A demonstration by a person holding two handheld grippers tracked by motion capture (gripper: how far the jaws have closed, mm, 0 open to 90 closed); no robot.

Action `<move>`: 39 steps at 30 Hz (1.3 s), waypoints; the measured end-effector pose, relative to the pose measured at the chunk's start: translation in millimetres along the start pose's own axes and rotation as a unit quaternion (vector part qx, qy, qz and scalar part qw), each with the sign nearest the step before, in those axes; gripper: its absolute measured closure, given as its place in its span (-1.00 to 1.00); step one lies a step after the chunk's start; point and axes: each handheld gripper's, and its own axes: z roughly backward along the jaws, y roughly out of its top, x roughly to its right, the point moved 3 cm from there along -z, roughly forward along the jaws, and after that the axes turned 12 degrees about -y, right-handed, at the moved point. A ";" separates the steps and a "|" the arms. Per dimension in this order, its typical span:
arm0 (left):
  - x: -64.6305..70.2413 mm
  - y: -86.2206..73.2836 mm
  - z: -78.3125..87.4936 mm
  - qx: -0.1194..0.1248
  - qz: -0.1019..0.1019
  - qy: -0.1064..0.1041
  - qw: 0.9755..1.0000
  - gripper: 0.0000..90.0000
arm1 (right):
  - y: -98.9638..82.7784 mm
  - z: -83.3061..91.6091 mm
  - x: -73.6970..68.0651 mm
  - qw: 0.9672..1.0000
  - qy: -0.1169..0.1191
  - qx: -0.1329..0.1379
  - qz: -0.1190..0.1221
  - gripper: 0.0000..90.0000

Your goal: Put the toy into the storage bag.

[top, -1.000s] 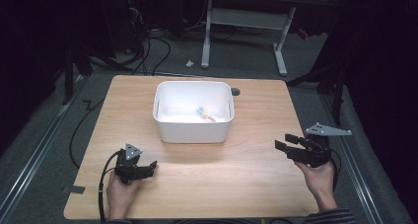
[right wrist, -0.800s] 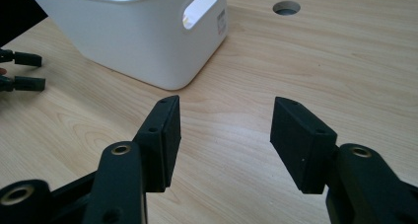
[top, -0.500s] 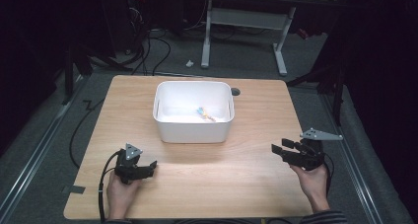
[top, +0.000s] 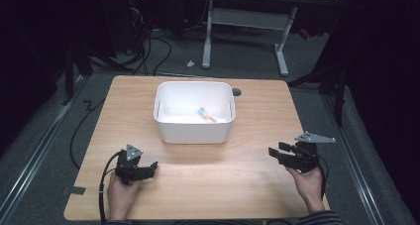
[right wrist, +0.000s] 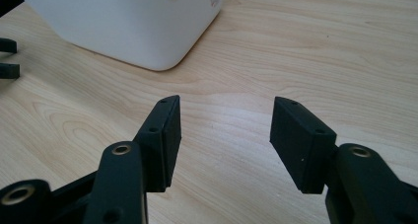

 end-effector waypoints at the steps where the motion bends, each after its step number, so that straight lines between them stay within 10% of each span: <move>1: 0.0 0.0 -0.1 0.001 0.000 0.001 1.000 -0.63 | -0.7 -1.3 -0.2 1.000 -0.001 -0.002 0.001 0.02; 21: 0.0 0.0 -0.1 0.001 0.000 0.001 1.000 -0.63 | -18.9 -32.3 -5.2 1.000 -0.015 -0.018 0.019 0.04; 39: 0.0 0.0 -0.1 0.001 0.000 0.001 1.000 -0.63 | -50.8 -77.1 -2.3 0.996 -0.078 -0.028 0.037 -0.14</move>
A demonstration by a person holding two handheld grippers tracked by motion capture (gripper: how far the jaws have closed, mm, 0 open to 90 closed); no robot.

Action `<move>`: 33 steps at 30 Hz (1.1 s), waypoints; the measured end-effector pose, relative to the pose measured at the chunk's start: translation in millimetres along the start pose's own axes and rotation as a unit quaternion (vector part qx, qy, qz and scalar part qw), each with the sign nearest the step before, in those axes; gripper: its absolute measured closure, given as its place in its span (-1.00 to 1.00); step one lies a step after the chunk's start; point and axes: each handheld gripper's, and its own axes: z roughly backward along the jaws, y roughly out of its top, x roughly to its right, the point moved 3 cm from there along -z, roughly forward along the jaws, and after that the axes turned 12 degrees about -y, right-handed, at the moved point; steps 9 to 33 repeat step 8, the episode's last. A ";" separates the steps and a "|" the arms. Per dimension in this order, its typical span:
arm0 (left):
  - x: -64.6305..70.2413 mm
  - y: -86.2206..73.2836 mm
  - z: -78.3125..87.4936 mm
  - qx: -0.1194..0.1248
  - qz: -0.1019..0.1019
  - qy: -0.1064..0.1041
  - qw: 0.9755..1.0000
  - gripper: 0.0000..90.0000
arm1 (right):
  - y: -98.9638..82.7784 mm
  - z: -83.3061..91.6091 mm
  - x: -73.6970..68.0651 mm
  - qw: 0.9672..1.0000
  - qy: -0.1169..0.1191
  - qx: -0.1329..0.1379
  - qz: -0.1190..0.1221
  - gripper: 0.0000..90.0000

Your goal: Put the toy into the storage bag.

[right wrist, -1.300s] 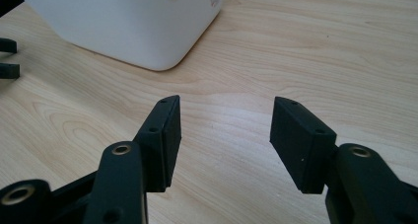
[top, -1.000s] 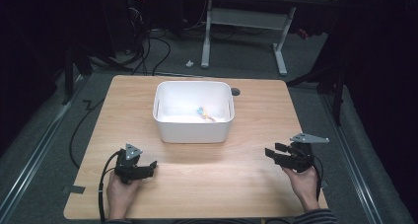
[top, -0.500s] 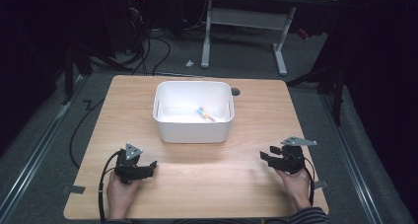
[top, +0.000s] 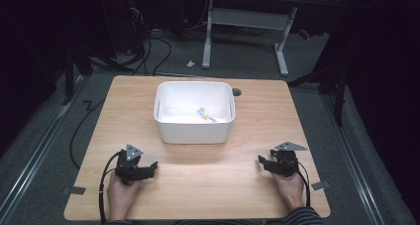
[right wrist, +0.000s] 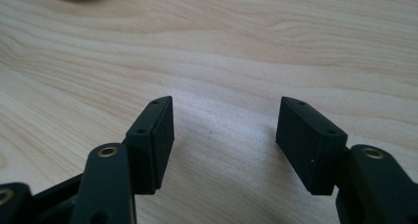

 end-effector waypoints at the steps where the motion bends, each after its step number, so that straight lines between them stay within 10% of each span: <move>1: 0.0 0.0 0.0 0.000 0.000 0.000 1.000 -0.62 | -0.9 -0.6 -1.4 1.000 -0.007 0.006 0.009 -0.15; 33: -0.1 -0.1 0.2 -0.001 0.000 -0.001 1.000 -0.62 | -2.2 -0.3 -5.3 1.000 -0.004 0.009 0.023 -0.25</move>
